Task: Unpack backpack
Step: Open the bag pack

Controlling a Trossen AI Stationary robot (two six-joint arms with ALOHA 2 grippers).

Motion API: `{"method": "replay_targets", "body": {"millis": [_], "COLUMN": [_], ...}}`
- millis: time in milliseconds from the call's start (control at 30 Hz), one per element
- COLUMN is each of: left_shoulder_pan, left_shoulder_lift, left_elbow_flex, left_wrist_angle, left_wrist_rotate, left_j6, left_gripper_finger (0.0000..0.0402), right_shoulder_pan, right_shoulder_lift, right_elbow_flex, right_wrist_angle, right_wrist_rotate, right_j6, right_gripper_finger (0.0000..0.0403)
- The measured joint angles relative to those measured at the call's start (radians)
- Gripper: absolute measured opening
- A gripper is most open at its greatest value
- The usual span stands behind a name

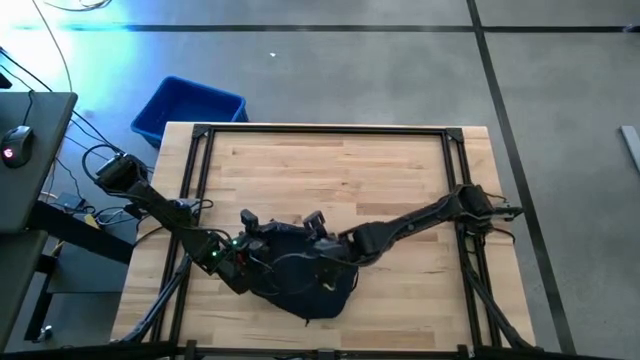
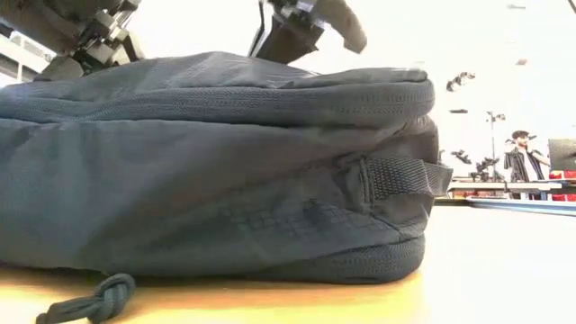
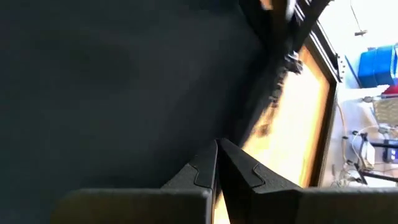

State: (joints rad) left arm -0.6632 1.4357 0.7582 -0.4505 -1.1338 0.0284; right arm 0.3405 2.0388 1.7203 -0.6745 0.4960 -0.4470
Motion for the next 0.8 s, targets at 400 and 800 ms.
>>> {"method": "replay_targets", "body": {"millis": [400, 800], "left_shoulder_pan": [0.0, -0.001], "left_shoulder_lift": [0.0, 0.0], "left_elbow_flex": [0.0, 0.0], "left_wrist_angle": [0.021, 0.079], "left_wrist_rotate": [0.009, 0.034], "left_j6": [0.014, 0.061], "left_gripper_finger": [0.0, 0.0001], "right_shoulder_pan": [-0.112, -0.2], "right_shoulder_lift": [-0.006, 0.034], "right_elbow_flex": [0.0, 0.0], "right_wrist_angle": [0.083, 0.189], "right_wrist_rotate": [-0.036, -0.377], "right_j6": [0.011, -0.156], "right_gripper_finger": [0.0042, 0.0176]}}
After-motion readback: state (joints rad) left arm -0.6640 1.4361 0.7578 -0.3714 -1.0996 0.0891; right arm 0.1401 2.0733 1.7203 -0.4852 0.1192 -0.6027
